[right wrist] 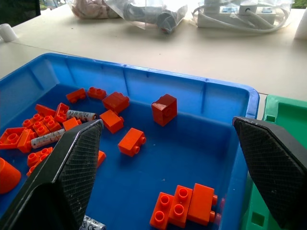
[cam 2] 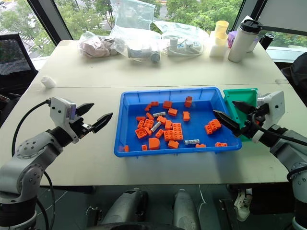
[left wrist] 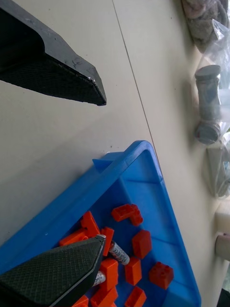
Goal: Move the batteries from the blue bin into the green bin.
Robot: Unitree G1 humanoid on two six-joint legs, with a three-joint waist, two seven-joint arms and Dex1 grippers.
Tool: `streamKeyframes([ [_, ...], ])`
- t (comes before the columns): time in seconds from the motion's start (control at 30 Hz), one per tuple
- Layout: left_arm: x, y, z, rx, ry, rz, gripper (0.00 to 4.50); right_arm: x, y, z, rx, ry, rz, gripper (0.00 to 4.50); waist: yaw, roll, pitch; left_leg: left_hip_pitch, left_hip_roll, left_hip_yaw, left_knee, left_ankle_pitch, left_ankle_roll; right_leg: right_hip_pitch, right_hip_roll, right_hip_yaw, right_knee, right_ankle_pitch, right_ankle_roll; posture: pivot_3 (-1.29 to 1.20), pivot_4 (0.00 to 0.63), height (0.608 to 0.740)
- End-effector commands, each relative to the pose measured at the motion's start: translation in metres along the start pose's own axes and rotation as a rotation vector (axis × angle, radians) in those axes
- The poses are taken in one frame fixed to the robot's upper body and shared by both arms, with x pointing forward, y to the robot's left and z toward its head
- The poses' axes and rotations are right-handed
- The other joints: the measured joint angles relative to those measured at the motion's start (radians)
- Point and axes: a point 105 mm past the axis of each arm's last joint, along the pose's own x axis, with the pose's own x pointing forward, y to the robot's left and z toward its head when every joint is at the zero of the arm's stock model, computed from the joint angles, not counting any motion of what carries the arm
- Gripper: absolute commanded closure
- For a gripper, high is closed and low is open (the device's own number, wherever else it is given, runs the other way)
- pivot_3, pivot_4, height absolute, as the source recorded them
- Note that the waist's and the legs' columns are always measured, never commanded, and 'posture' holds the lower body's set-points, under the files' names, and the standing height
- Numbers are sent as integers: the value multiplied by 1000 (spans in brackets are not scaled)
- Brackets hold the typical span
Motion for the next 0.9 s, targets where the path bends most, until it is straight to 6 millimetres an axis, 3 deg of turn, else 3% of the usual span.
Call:
streamKeyframes([
  [0.03, -2, 2, 15, 36, -49, 10, 0, 2, 5, 10, -40, -24, 18, 27, 0, 0, 0, 0, 0, 0, 0, 0, 0, 0, 0, 0, 0, 0, 0, 0, 150, 740],
  [0.73, -2, 0, 20, 68, -65, -3, 0, 11, 6, 13, -67, -23, 37, 27, 0, 0, 0, 0, 0, 0, 0, 0, 0, 0, 0, 0, 0, 0, 0, 0, 150, 740],
  [0.9, 1, 0, 25, 165, -24, -116, 0, 21, 11, 19, 17, 23, 157, 27, -1, 0, 0, 0, 0, 0, 0, 0, 0, 0, 0, 0, 0, 0, 0, 0, 150, 740],
])
